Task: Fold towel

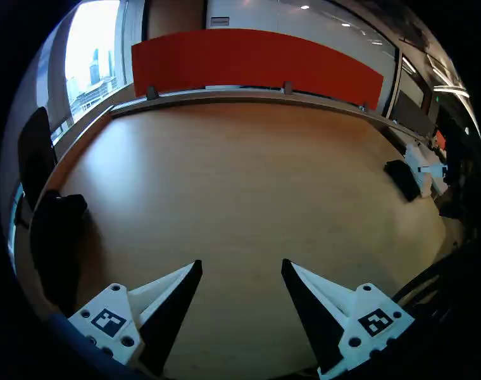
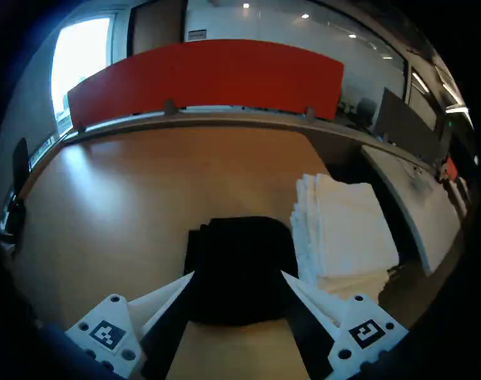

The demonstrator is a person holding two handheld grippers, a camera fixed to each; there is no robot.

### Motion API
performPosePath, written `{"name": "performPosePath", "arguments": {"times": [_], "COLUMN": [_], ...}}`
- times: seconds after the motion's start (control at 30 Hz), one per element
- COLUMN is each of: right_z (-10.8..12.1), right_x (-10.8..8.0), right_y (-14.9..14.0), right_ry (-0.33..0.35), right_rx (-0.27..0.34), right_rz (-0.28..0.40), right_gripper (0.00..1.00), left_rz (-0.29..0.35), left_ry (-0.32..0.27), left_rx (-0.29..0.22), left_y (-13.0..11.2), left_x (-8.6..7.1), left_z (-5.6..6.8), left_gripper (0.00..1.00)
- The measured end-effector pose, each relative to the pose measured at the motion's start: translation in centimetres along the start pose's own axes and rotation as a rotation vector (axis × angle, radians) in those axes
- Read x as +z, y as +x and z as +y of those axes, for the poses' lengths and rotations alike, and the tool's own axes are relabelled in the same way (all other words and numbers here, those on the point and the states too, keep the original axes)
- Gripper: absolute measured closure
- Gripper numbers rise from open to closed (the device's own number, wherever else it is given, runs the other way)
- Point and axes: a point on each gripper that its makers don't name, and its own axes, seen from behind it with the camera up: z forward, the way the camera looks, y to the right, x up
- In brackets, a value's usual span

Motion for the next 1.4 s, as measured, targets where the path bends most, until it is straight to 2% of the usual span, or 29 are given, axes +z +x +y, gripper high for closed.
{"name": "performPosePath", "arguments": {"times": [0.37,0.67,1.17,1.4], "right_z": [-0.8,-1.0,-1.1,-1.1], "right_x": [-1.2,-1.8,-3.9,-5.3], "right_y": [2.7,4.5,10.5,13.6], "right_ry": [-0.026,-0.029,-0.058,-0.067], "right_rx": [0.025,0.05,0.068,0.077], "right_rz": [0.142,0.207,0.389,0.508], "right_gripper": [0.15,0.14,0.14,0.06], "left_rz": [0.0,0.004,0.005,0.011], "left_ry": [-0.002,-0.001,-0.006,-0.006], "left_rx": [0.0,0.0,-0.006,-0.014], "left_y": [0.0,0.2,0.3,0.5], "left_x": [-0.1,-0.1,0.1,0.1], "left_z": [0.1,-0.2,0.1,0.2], "left_gripper": [0.07,0.07,0.07,0.07]}}
